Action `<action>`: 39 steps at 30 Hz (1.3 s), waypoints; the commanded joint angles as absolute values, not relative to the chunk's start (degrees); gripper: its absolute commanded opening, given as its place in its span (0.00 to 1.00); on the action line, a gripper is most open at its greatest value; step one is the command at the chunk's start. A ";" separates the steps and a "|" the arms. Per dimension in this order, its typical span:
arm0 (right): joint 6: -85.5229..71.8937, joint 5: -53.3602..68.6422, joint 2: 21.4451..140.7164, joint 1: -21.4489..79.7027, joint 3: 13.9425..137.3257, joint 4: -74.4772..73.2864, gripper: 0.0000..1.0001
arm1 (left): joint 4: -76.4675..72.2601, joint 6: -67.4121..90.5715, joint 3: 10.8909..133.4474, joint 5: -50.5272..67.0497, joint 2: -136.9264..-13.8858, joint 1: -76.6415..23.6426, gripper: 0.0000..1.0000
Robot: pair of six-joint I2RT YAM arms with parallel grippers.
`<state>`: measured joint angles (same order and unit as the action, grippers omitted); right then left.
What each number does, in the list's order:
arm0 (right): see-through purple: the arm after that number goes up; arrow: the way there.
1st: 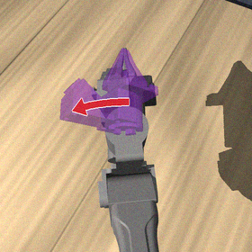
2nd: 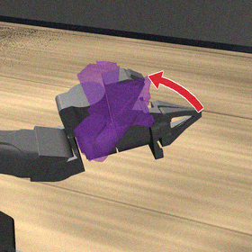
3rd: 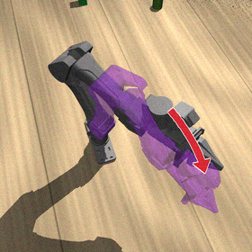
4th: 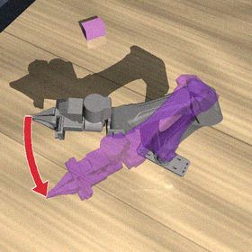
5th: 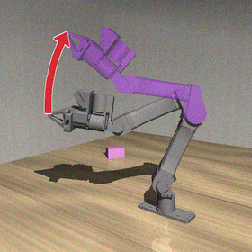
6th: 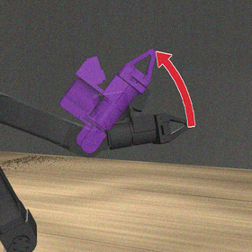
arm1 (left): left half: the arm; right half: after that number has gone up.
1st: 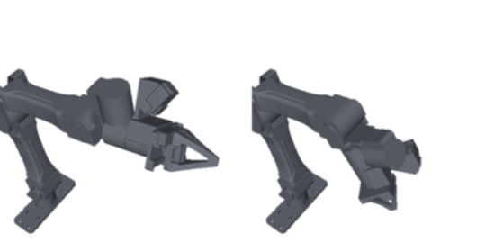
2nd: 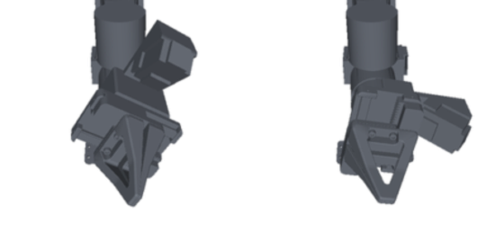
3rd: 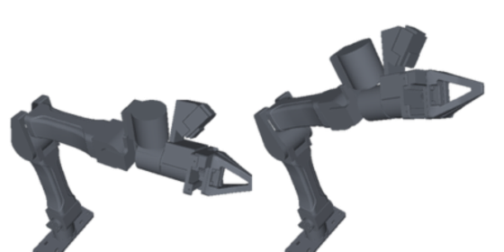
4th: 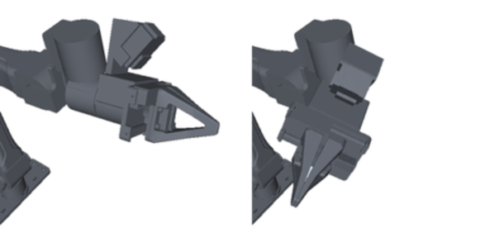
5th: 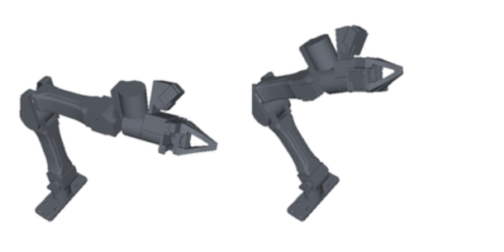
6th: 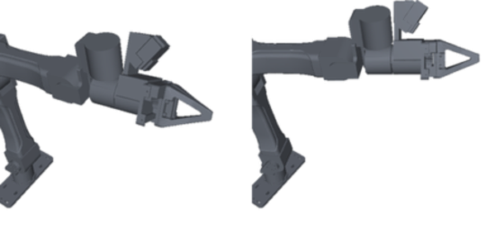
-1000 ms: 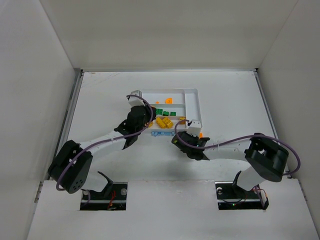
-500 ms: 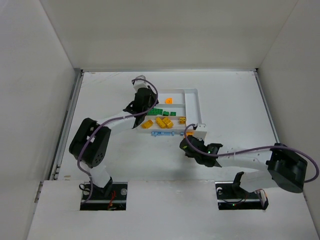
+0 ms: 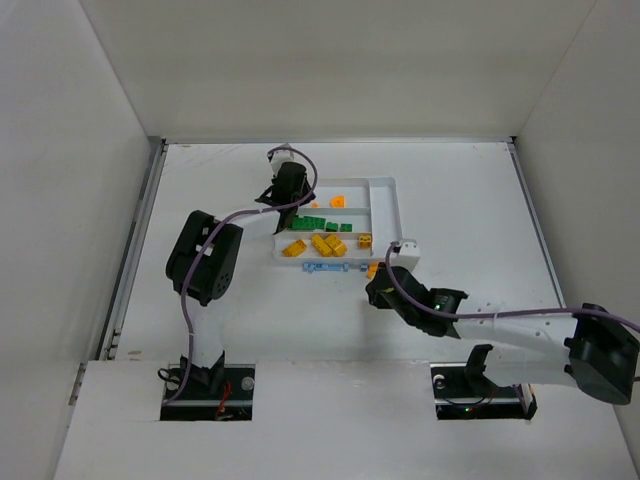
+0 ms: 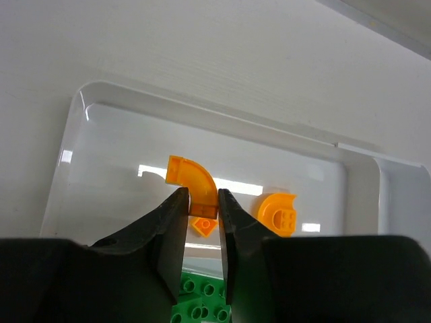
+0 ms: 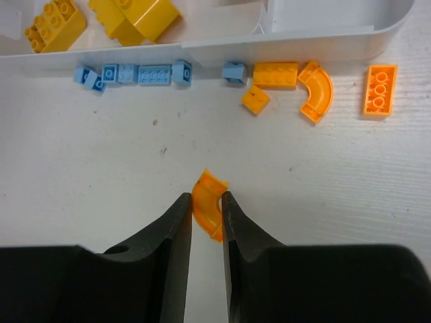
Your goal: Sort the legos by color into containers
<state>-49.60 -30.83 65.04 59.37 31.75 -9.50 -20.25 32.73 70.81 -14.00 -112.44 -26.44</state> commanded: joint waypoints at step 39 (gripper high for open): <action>-32.96 -17.40 118.83 31.33 91.59 -4.13 0.47 | -33.40 41.22 29.35 -27.60 -80.15 -61.30 0.37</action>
